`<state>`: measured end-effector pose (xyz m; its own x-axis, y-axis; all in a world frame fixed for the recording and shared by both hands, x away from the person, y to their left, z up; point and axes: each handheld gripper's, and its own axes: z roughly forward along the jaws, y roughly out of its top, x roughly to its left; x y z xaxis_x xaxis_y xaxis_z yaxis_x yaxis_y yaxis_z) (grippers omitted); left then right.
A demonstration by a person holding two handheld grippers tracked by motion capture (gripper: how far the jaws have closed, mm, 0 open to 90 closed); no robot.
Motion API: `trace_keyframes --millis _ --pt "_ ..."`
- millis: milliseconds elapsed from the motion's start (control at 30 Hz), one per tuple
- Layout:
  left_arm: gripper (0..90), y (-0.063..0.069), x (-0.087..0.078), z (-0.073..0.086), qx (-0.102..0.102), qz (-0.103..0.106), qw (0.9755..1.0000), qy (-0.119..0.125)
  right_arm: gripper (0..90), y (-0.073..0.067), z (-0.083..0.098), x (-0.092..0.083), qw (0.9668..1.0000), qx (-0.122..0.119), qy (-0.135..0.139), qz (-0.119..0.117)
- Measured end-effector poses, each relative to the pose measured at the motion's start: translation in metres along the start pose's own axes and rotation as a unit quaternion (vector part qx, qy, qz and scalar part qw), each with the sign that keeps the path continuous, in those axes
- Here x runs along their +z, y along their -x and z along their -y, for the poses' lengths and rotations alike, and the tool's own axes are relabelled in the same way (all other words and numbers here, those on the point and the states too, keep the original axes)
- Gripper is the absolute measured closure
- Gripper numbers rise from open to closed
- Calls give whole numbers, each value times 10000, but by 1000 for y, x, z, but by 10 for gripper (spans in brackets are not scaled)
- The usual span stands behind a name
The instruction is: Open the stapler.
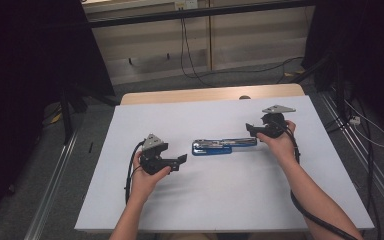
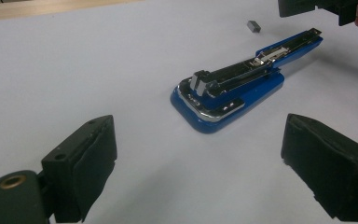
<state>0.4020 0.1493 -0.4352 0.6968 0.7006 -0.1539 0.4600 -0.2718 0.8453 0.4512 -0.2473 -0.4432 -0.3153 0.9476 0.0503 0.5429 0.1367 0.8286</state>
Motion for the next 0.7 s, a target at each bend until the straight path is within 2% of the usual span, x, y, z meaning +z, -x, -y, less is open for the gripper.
trace_keyframes --millis 133,267,400,533,700 --pt "106 -2 -1 1 -47 -10 10000 16 328 -1 1 5 9999 -39 -99 51" --pt "107 -3 -2 1 13 -64 10000 -11 437 4 -1 11 9997 -51 -200 107" --pt "107 -4 -1 1 -4 -76 10000 -11 472 6 -1 17 9992 -87 -358 137" --pt "116 -3 0 2 -12 -81 10000 -13 518 5 0 24 9986 -242 -464 91" --pt "117 -3 0 2 73 -141 9998 -119 532 8 1 31 9983 -160 -552 -17"
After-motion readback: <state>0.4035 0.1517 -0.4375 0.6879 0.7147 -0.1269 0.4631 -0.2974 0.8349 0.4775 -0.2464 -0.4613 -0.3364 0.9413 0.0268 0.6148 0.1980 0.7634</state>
